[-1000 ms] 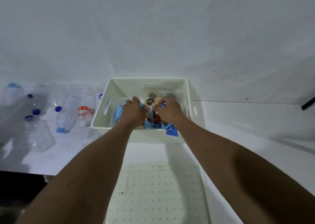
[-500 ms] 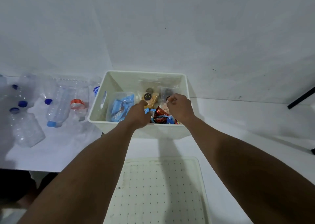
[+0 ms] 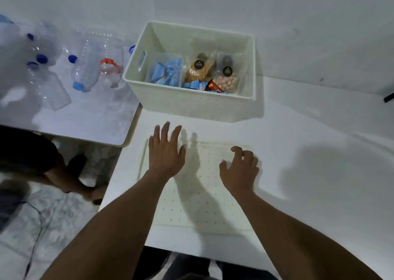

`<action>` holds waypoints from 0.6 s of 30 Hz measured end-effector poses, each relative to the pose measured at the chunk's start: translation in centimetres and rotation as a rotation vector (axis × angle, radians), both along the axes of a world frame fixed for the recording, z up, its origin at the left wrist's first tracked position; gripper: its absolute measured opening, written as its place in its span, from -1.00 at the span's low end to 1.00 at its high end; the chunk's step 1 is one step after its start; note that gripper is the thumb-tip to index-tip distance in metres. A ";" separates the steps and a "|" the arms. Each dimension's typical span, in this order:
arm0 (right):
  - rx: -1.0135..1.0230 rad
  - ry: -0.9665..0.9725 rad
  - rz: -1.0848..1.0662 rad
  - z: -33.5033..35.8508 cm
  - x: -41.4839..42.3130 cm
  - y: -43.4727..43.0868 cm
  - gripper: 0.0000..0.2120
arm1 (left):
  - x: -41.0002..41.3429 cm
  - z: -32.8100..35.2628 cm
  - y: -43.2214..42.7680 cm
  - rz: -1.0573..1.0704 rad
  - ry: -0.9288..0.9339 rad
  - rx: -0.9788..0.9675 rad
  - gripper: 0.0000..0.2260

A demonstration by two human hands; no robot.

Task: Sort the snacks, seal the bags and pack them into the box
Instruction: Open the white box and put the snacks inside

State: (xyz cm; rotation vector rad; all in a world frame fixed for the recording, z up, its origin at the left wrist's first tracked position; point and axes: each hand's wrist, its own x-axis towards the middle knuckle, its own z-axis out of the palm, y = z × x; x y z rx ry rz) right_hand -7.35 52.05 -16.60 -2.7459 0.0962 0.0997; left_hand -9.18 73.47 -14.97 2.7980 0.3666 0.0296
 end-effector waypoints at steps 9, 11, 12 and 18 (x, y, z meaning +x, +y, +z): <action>-0.084 0.269 -0.191 -1.6 -2.2 -2.9 -0.55 | -8.9 -3.7 1.1 0.441 0.377 -0.049 -0.43; -0.034 0.296 -0.221 -1.2 -1.8 -3.3 -0.59 | -9.0 -3.0 0.9 0.498 0.360 -0.096 -0.46; 0.015 0.290 -0.224 -1.1 -1.8 -3.7 -0.60 | -9.2 -2.6 0.9 0.524 0.349 -0.120 -0.47; 0.269 -0.030 0.014 1.2 -2.7 -7.0 -0.57 | -10.8 0.6 0.3 0.474 0.143 -0.013 -0.41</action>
